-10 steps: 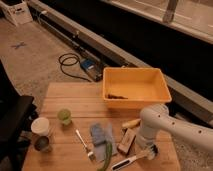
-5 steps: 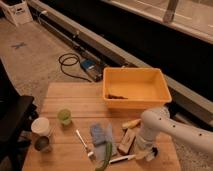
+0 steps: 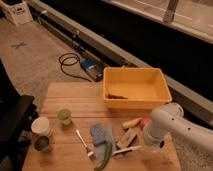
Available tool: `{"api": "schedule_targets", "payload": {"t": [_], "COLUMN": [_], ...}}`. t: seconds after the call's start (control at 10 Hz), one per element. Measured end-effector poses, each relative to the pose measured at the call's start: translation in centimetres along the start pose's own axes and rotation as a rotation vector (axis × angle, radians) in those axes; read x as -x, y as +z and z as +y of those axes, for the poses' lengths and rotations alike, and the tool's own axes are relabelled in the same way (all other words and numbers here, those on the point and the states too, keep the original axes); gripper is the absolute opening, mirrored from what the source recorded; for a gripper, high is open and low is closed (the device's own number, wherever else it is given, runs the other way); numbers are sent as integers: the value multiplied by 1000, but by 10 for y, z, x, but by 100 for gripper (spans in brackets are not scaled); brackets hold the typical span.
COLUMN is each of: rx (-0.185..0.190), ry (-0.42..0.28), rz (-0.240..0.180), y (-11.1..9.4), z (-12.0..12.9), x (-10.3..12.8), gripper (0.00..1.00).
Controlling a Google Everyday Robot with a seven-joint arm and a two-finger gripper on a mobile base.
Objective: Place brush in metal cup
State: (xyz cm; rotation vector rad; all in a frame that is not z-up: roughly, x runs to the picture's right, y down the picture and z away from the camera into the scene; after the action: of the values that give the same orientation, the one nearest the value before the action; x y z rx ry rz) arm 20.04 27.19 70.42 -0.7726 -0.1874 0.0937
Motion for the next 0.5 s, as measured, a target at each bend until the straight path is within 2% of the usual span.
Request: {"api": "schedule_targets", "payload": {"t": [0.2,0.3,0.5], "rx": [-84,-119,-195], "ry": [-1,-9,-65], "rz": [17,14,-21], "y": [-47,-64,-97], "z": [-13,-21,-46], "x": [1,4,26], "gripper": [0,0,0]}}
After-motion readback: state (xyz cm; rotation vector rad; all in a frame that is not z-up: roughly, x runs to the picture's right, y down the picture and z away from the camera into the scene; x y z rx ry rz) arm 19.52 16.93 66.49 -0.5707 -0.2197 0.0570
